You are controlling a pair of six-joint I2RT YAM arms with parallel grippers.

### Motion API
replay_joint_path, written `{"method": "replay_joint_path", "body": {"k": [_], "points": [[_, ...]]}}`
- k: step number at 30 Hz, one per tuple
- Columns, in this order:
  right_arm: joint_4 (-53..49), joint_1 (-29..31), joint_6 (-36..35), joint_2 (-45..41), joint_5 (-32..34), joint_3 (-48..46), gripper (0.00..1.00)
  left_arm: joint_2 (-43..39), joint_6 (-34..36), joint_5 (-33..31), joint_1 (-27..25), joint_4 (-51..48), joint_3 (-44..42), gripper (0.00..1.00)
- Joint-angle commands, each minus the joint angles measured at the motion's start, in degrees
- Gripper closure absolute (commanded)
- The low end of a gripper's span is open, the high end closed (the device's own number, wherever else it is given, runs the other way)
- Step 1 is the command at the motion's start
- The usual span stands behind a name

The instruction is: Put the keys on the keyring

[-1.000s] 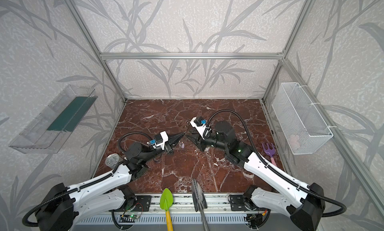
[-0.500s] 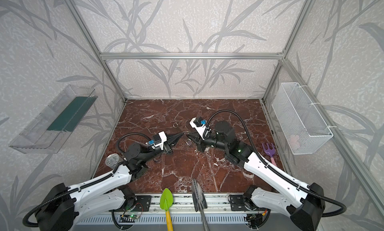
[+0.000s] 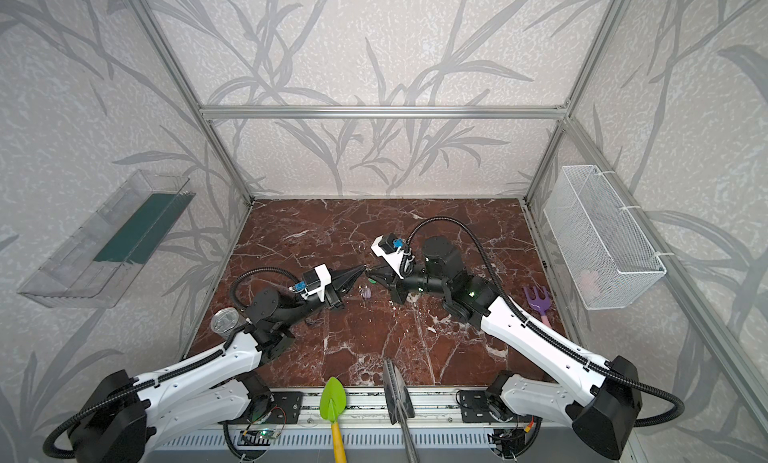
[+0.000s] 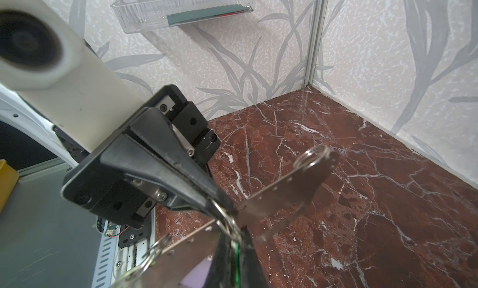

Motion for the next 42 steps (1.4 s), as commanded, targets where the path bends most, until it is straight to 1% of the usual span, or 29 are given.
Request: {"method": "replay_joint_path", "body": {"k": [1, 6, 13, 18, 22, 23, 26, 29, 30, 33, 37, 39, 42], "points": [[-0.7, 0.8, -0.4, 1.6, -5.9, 1.4, 1.0, -1.3, -0.8, 0.7, -0.1, 3.8, 0.1, 1.0], [-1.2, 0.8, -0.4, 3.5, -9.0, 2.3, 1.0, -1.9, -1.0, 1.1, -0.1, 4.1, -0.1, 1.0], [-4.2, 0.8, -2.2, 5.8, -13.3, 4.5, 1.0, -2.2, -1.4, 1.5, -0.2, 4.9, -0.5, 1.0], [-6.3, 0.8, -3.4, 6.9, -13.6, 5.6, 1.0, -2.0, -1.7, 1.8, -0.1, 5.3, -0.5, 1.0], [-6.2, 0.8, -3.9, 5.4, -10.6, 5.0, 1.0, -2.1, -1.8, 1.6, -0.1, 5.5, -0.9, 1.0], [-6.3, 0.8, -4.0, 4.9, -10.2, 4.8, 0.97, -2.2, -1.8, 1.7, -0.1, 5.4, -0.9, 1.0], [-7.0, 0.7, -4.8, 3.3, -7.8, 4.4, 0.83, -2.4, -1.8, 1.5, 0.0, 5.6, -1.0, 1.0], [-7.6, 0.7, -5.6, 1.3, -4.7, 3.6, 0.74, -2.4, -2.1, 1.5, 0.1, 6.3, -1.4, 1.0], [-7.8, 0.6, -5.8, 0.5, -3.8, 3.3, 0.73, -2.4, -2.2, 1.5, 0.2, 6.7, -1.6, 1.0], [-8.1, 0.5, -6.5, -1.9, -1.3, 2.2, 0.7, -2.6, -2.7, 1.7, 0.5, 7.4, -1.9, 1.0], [-8.1, 0.4, -7.0, -5.5, 2.5, 0.8, 0.69, -2.6, -3.9, 2.7, 1.1, 7.5, -1.8, 1.0], [-8.1, 0.4, -7.4, -7.2, 4.2, 0.3, 0.69, -2.2, -5.5, 3.8, 2.0, 7.4, -1.4, 1.0], [-7.7, 0.3, -7.6, -9.6, 6.2, -0.5, 0.69, -1.1, -9.6, 7.4, 4.2, 7.7, -0.4, 1.0]]}}
